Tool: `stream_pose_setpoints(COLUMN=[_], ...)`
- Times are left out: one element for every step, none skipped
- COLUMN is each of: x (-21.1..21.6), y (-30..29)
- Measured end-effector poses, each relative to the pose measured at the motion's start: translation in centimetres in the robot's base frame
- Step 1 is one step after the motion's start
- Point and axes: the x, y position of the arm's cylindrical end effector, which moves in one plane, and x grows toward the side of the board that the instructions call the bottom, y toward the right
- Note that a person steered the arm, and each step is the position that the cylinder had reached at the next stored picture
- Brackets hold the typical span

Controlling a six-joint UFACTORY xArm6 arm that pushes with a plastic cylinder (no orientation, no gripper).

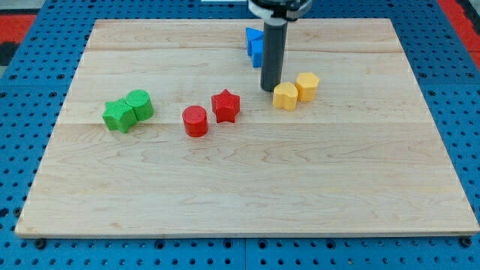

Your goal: Separate the yellow blocks

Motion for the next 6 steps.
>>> stream_pose_setpoints(x=[0.4, -2.0, -4.5, -3.9, 0.1, 3.1], y=[1.1, 3.5, 3.5, 7.6, 8.3, 4.6])
